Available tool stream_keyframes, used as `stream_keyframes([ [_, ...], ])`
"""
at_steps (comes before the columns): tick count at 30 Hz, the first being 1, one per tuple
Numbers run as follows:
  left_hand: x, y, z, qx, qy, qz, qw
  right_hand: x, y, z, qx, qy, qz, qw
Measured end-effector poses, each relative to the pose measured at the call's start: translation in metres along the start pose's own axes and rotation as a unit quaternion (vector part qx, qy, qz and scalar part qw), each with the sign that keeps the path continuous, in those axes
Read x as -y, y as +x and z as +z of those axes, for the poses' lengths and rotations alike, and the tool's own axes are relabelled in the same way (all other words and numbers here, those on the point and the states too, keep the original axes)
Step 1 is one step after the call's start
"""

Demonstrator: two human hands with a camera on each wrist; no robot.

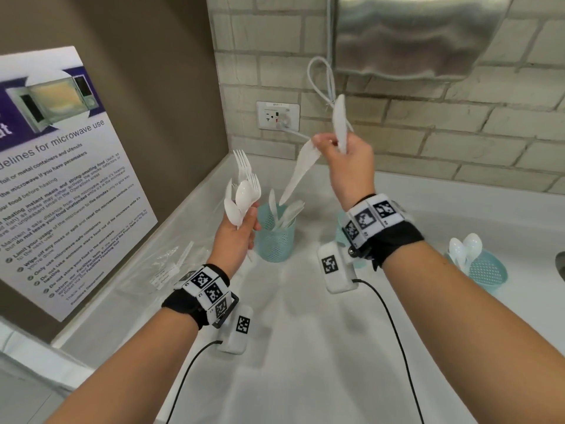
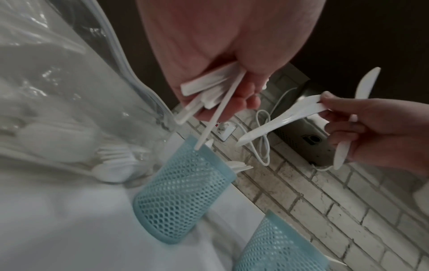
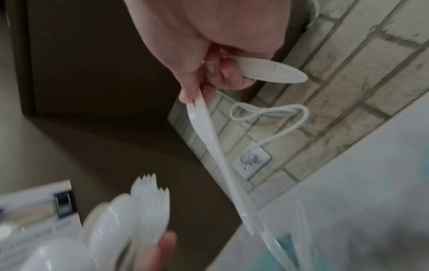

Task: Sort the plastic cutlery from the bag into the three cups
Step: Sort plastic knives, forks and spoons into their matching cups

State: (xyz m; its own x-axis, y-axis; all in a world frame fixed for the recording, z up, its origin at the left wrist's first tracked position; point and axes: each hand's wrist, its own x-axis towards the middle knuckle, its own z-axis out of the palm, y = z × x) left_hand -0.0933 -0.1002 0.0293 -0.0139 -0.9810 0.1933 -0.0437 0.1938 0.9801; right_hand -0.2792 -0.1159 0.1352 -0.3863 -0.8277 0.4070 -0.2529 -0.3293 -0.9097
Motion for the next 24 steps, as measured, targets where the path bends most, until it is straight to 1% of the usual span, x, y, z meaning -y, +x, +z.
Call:
stream_keyframes([
  [2,0.001,-0.001,-0.003,0.003,-0.003,-0.005,1.0,-0.016,-0.004,0.017,0.026,-0.046,0.007,0.999],
  [4,0.003,-0.003,-0.004,0.006,-0.007,-0.01,1.0,-0.034,-0.008,0.029,0.045,-0.083,0.031,0.995],
  [6,0.006,-0.004,-0.005,0.008,-0.013,-0.022,1.0,-0.047,-0.013,0.034,0.076,-0.105,0.059,0.99],
  [8,0.007,-0.004,-0.005,0.013,-0.017,-0.033,0.999,-0.051,-0.015,0.035,0.105,-0.126,0.069,0.984],
  [10,0.009,-0.003,-0.006,0.019,-0.022,-0.04,0.999,-0.048,-0.012,0.034,0.103,-0.126,0.061,0.985],
  [13,0.009,-0.002,-0.006,0.02,-0.028,-0.049,0.998,-0.039,-0.005,0.035,0.08,-0.083,0.033,0.993],
  [15,0.011,-0.001,-0.006,0.017,-0.018,-0.053,0.998,-0.036,-0.004,0.039,0.07,-0.113,0.004,0.991],
  [17,0.013,0.0,-0.005,0.012,-0.01,-0.056,0.998,-0.039,-0.004,0.043,0.08,-0.097,-0.02,0.992],
  [20,0.015,0.001,-0.006,0.016,0.002,-0.048,0.999,-0.05,-0.008,0.05,0.115,-0.071,-0.011,0.991],
  [22,0.014,-0.001,-0.007,0.021,0.015,-0.042,0.999,-0.062,-0.01,0.052,0.126,-0.088,0.008,0.988],
  [24,0.012,-0.002,-0.006,0.024,0.028,-0.04,0.999,-0.069,-0.01,0.051,0.156,-0.129,0.032,0.979],
])
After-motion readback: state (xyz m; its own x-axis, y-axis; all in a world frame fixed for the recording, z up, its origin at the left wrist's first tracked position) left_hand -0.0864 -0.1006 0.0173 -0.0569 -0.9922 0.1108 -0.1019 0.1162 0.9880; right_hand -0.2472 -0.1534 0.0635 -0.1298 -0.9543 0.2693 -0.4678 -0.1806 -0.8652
